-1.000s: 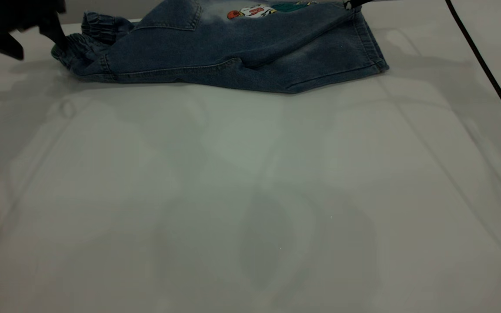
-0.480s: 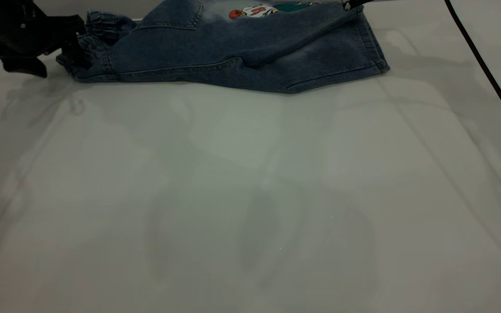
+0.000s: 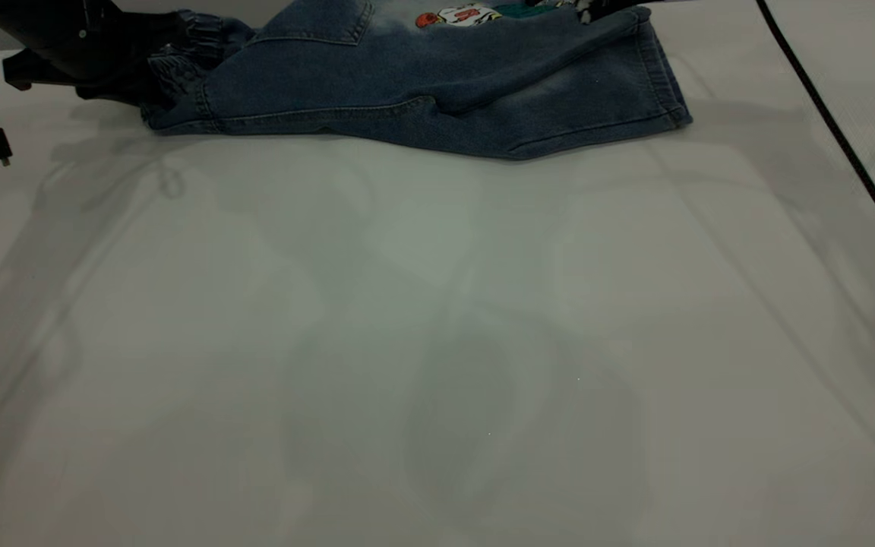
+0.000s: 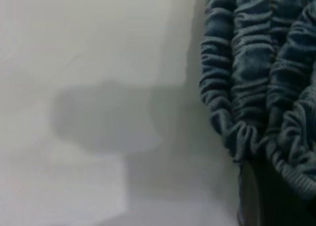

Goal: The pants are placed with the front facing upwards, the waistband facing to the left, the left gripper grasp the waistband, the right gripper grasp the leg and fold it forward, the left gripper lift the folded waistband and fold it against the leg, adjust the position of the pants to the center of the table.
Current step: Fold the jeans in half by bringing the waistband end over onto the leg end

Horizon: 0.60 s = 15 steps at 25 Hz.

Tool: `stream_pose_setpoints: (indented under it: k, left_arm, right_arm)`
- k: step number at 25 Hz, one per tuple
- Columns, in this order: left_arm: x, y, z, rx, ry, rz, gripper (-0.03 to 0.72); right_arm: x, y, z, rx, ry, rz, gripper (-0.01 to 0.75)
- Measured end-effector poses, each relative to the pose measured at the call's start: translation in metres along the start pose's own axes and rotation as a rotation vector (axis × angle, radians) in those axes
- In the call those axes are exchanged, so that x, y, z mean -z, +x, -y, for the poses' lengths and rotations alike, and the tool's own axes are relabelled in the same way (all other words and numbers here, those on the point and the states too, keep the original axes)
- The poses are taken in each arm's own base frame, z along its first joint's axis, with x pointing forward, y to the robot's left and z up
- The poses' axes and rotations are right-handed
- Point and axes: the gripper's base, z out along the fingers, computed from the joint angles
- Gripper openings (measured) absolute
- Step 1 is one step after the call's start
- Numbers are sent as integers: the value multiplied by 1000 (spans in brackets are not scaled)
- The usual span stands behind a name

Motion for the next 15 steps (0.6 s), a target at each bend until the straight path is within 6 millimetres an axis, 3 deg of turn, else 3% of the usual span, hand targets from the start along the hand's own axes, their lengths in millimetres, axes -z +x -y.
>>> stream_pose_setpoints:
  k: [6, 15]
  left_arm:
    - [13, -3, 9, -78, 14, -37, 89]
    - [70, -26, 21, -144, 45, -90, 89]
  right_arm:
    - [-6, -7, -8, 20, 36, 57, 479]
    - [-2, -21, -14, 26, 45, 115, 479]
